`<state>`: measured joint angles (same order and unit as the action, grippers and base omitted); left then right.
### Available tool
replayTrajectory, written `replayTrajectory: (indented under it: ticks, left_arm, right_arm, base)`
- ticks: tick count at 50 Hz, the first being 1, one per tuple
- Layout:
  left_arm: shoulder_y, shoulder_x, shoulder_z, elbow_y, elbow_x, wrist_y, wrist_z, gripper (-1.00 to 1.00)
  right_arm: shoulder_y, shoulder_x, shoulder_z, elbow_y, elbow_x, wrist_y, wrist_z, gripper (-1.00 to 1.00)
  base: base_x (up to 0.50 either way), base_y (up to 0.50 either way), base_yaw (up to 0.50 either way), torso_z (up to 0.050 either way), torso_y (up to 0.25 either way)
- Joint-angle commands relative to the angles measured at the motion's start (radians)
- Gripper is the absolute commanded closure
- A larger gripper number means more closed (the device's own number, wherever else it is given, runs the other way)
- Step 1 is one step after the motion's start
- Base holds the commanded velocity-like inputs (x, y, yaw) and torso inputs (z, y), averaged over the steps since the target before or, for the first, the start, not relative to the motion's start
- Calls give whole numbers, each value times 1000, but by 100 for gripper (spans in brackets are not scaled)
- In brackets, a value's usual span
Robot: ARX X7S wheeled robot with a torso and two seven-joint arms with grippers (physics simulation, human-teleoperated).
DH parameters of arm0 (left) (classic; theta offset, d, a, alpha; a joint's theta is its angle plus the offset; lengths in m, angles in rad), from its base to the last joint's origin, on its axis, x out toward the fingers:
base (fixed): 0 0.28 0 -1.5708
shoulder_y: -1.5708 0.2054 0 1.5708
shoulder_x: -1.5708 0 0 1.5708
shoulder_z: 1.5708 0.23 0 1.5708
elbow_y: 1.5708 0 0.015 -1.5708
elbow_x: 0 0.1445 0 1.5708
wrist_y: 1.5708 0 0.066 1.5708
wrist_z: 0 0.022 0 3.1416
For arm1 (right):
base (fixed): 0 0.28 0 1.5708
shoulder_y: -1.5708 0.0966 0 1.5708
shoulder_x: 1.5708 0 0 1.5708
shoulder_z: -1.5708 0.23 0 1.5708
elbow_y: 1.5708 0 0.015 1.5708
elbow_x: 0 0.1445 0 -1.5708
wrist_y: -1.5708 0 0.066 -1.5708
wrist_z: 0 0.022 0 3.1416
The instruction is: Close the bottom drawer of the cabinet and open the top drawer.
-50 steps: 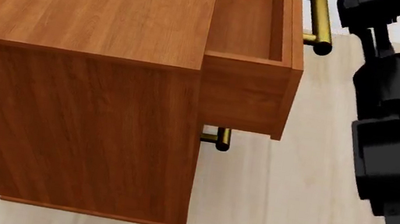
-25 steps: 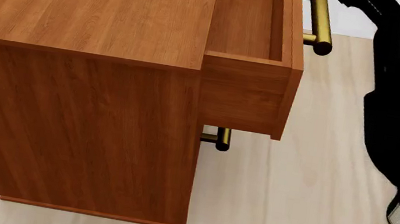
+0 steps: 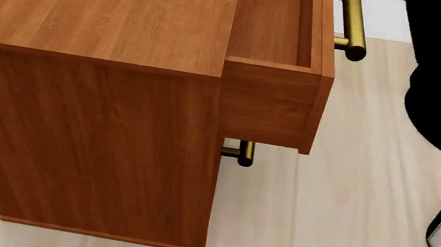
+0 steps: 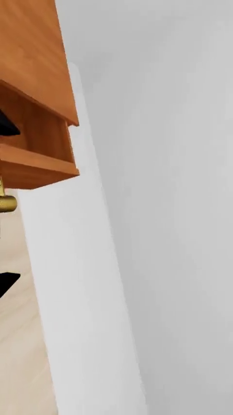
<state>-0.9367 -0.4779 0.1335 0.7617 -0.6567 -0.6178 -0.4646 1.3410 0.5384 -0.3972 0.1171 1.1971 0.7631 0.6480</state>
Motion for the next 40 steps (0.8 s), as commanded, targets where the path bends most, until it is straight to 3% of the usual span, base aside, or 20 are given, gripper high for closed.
replayTrajectory:
  ticks: [1,21,40]
  left_arm:
    - [6,-2,-3,-3,-4,9,1,-100]
    - [17,-7,4,-10,5,28,7,-100]
    - [22,-9,11,-8,5,33,3,-100]
  right_arm:
    - [156,26,-106,34,-27,169,-14,-100]
    - [515,-84,-402,311,-199,359,-312,-100]
    - [662,-255,-612,598,-349,317,-585,-100]
  base:
    - [0,0,0,0,0]
    - [0,0,0,0,0]
    - [0,0,0,0,0]
